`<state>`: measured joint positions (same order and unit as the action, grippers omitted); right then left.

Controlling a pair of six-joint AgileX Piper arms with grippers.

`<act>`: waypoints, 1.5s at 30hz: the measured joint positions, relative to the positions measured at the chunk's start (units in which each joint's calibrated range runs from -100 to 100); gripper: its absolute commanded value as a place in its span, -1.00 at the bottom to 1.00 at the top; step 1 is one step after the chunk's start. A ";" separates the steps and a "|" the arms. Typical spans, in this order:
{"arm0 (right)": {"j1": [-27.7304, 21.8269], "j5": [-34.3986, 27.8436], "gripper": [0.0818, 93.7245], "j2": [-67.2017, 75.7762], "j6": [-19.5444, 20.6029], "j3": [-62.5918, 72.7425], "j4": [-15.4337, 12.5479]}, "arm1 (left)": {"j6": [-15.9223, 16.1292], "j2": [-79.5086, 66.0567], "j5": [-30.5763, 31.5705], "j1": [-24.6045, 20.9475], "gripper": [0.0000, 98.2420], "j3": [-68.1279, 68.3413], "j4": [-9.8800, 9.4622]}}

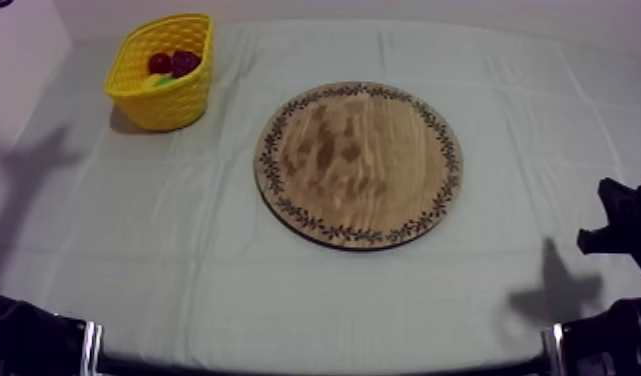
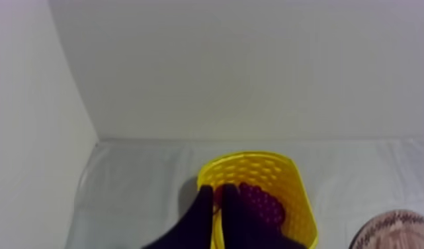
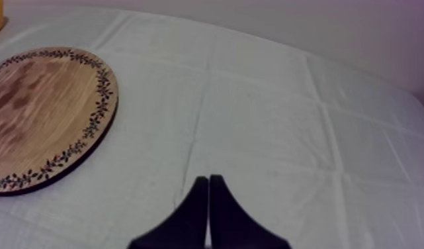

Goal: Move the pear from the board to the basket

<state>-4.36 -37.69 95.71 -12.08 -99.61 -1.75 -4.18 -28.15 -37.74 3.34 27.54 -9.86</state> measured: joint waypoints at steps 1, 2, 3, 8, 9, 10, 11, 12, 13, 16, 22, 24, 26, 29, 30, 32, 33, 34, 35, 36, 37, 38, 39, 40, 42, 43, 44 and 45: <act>0.00 0.00 -0.99 0.00 0.00 0.00 0.00 | -0.13 -2.33 1.10 0.04 -0.99 2.55 -0.32; 0.00 0.00 -0.99 0.00 0.00 0.00 0.00 | -0.42 -5.28 2.67 0.12 -1.00 5.21 -0.90; 0.00 0.00 -0.99 0.00 0.00 0.00 0.00 | -0.86 -8.28 4.33 0.17 -1.00 8.03 -1.52; 0.00 0.00 -0.99 0.00 0.00 0.00 0.00 | -4.40 -23.16 13.65 0.17 -1.00 22.80 -5.13; 0.00 0.00 -0.99 0.00 0.00 0.00 0.00 | -5.22 -26.20 15.64 -0.03 -1.00 26.12 -5.56; 0.00 0.00 -0.99 0.00 0.00 0.00 0.00 | -5.89 -29.20 17.38 -0.30 -1.00 28.74 -5.82; 0.00 0.00 -0.99 0.00 0.00 0.00 0.00 | -6.78 -32.08 19.06 -0.55 -1.00 32.02 -5.98; 0.00 0.00 -0.99 0.00 0.00 0.00 0.00 | -7.65 -34.29 20.64 -0.72 -1.00 35.24 -5.98; 0.00 0.00 -0.99 0.00 0.00 0.00 0.00 | -8.47 -37.18 22.35 -0.91 -1.00 38.38 -6.14; 0.00 0.00 -0.99 0.00 0.00 0.00 0.00 | -10.18 -44.82 25.15 -1.25 -1.00 47.32 -6.20; 0.00 0.00 -0.99 0.00 0.00 0.00 0.00 | -9.38 -56.22 26.45 -1.40 -1.00 61.74 -6.24; 0.00 0.00 -0.99 0.00 0.00 0.00 0.00 | -8.57 -59.35 25.60 -1.27 -1.00 65.76 -5.81; 0.00 0.00 -0.99 0.00 0.00 0.00 0.00 | -7.69 -62.04 24.08 -1.01 -1.00 68.75 -5.04; 0.00 0.00 -0.99 0.00 0.00 0.00 0.00 | -5.49 -65.16 21.97 -0.82 -1.00 71.32 -2.57; 0.00 0.00 -0.99 0.00 0.00 0.00 0.00 | -4.69 -65.98 20.79 -0.78 -1.00 71.72 -1.75; 0.00 0.00 -0.99 0.00 0.00 0.00 0.00 | -2.53 -67.99 18.17 -0.82 -1.00 72.08 0.37; 0.00 0.00 -0.99 0.00 0.00 0.00 0.00 | -1.41 -69.00 17.03 -0.82 -1.00 72.18 1.23; 0.00 0.00 -0.99 0.00 0.00 0.00 0.00 | -0.30 -69.84 15.52 -0.86 -1.00 72.18 2.25; 0.00 0.00 -0.99 0.00 0.00 0.00 0.00 | 0.83 -70.53 13.88 -0.86 -1.00 72.26 3.22; 0.00 0.00 -0.99 0.00 0.00 0.00 0.00 | 1.68 -71.00 12.73 -0.86 -1.00 72.26 4.11; 0.00 0.00 -0.99 0.00 0.00 0.00 0.00 | 2.63 -71.24 11.30 -0.86 -1.00 72.32 4.83; 0.00 0.00 -0.99 0.00 0.00 0.00 0.00 | 3.42 -71.38 10.15 -0.83 -1.00 72.32 5.36; 0.00 0.00 -0.99 0.00 0.00 0.00 0.00 | 4.18 -71.50 9.29 -0.77 -1.00 72.32 5.78; 0.00 0.00 -0.99 0.00 0.00 0.00 0.00 | 4.18 -71.59 8.68 -0.65 -1.00 72.32 5.88; 0.00 0.00 -0.99 0.00 0.00 0.00 0.00 | 4.67 -71.65 8.32 -0.59 -1.00 72.32 6.02; 0.00 0.00 -0.99 0.00 0.00 0.00 0.00 | 4.62 -71.72 8.09 -0.59 -1.00 72.32 6.09; 0.00 0.00 -0.99 0.00 0.00 0.00 0.00 | 4.50 -71.72 7.95 -0.59 -1.00 72.32 6.14; 0.00 0.00 -0.99 0.00 0.00 0.00 0.00 | 4.57 -71.72 7.95 -0.59 -1.00 72.32 6.14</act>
<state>-4.36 -37.69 95.71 -12.08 -99.61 -1.75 0.39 -99.87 -29.79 2.75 99.86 -3.72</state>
